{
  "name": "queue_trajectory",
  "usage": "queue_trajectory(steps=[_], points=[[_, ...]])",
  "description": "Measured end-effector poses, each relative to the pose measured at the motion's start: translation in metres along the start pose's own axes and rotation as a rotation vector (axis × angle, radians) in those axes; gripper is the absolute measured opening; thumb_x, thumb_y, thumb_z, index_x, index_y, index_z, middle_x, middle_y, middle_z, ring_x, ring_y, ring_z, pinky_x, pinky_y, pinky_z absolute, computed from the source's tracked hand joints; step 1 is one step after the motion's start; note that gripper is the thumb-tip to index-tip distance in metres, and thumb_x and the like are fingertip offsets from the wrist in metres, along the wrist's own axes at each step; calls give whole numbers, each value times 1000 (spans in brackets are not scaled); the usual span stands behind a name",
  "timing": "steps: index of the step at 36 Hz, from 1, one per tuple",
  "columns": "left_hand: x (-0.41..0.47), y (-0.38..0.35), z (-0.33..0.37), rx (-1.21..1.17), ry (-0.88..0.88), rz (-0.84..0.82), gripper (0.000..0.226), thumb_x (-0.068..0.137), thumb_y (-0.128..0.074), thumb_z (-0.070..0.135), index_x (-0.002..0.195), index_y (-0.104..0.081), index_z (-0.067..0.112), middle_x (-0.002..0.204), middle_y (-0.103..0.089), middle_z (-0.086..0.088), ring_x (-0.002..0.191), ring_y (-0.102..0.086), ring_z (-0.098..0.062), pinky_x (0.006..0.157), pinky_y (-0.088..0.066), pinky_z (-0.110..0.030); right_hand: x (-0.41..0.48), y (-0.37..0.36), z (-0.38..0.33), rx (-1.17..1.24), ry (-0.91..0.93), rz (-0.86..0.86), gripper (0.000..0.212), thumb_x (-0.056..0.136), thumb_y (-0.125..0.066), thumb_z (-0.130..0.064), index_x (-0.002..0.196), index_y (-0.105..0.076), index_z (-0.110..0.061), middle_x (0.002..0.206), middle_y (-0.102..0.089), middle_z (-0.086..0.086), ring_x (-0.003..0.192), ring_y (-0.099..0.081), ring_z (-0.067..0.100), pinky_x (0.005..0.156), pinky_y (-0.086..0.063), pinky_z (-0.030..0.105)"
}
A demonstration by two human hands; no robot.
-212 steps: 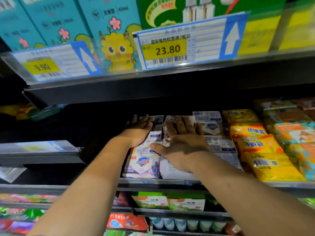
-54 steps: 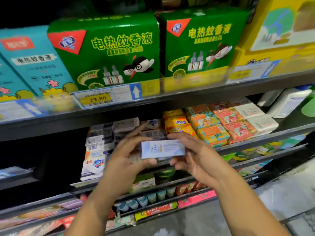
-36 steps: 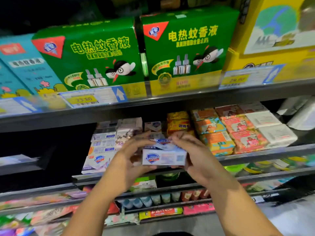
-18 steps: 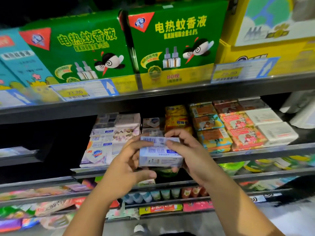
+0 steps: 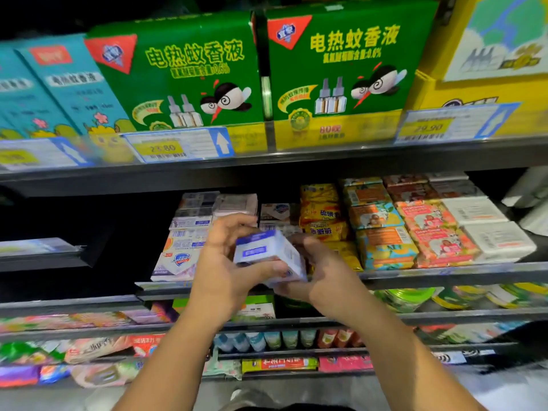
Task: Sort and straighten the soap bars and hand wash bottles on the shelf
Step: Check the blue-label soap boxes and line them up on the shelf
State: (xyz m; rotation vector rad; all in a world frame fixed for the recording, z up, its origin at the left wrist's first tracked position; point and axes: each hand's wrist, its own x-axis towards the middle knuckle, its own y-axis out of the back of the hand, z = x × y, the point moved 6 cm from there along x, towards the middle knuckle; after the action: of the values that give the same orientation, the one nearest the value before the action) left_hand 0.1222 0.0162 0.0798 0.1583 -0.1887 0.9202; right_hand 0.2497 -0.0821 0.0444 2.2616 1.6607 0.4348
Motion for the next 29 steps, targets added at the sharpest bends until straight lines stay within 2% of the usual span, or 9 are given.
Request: queue_trajectory(steps=[3,5,9,12,16,20,23,26,29], points=[[-3,-16,11,72,-36,-65,73,49,-94,2,109,-56,21,102,-67,15,87,-67,2,69,-53,-14,1,-9,-5,1,24,15,36,85,-76,-16,113,-61,-35,102,-69,-7,97,-67,19,76,-58,31],[-5,-20,13,106,-53,-88,70,53,-93,2,110,-56,21,97,-66,26,86,-66,5,69,-52,-12,0,-11,-5,142,8,-23,53,76,-85,-19,113,-56,-43,106,-67,-18,105,-66,8,87,-55,24],[-2,-10,8,89,-13,-46,74,50,-95,10,111,-56,23,98,-68,11,94,-65,2,73,-53,-14,-6,15,11,260,-119,92,62,70,-89,-3,111,-55,-34,108,-66,-12,105,-64,4,84,-56,21],[-1,0,-4,87,15,-30,75,51,-98,14,112,-56,27,94,-71,10,90,-66,-3,73,-55,-19,-14,37,11,259,-77,177,62,67,-93,-16,116,-58,-35,107,-70,-15,105,-66,6,83,-58,27],[-4,-5,-14,92,73,-80,65,61,-86,2,114,-55,24,99,-65,-6,89,-67,-4,71,-56,-20,-19,51,1,360,1,290,60,64,-92,-32,115,-60,-37,106,-71,-2,106,-68,17,83,-60,42],[-12,-19,-22,229,94,-183,70,66,-92,11,115,-53,40,102,-69,11,94,-67,-2,73,-56,-19,-18,43,-18,332,90,313,63,62,-89,-31,116,-59,-43,109,-68,-8,105,-66,16,84,-58,32],[-16,-23,-27,281,148,-211,67,63,-94,13,111,-53,37,94,-70,18,88,-66,6,70,-51,-12,-18,26,-25,282,113,247,67,65,-90,-17,120,-57,-37,107,-67,-14,103,-64,12,83,-54,22],[-18,-21,-30,302,162,-188,68,59,-94,19,111,-53,34,95,-70,18,87,-66,4,68,-50,-11,-19,22,-23,253,125,229,66,68,-91,-12,119,-58,-37,109,-66,-16,105,-64,11,85,-55,23],[-19,-11,-28,224,192,-127,69,64,-92,8,114,-53,35,96,-69,14,88,-67,-3,63,-54,-19,-20,33,-17,311,104,261,60,66,-89,-20,116,-62,-40,109,-67,-12,104,-65,14,83,-57,28]])
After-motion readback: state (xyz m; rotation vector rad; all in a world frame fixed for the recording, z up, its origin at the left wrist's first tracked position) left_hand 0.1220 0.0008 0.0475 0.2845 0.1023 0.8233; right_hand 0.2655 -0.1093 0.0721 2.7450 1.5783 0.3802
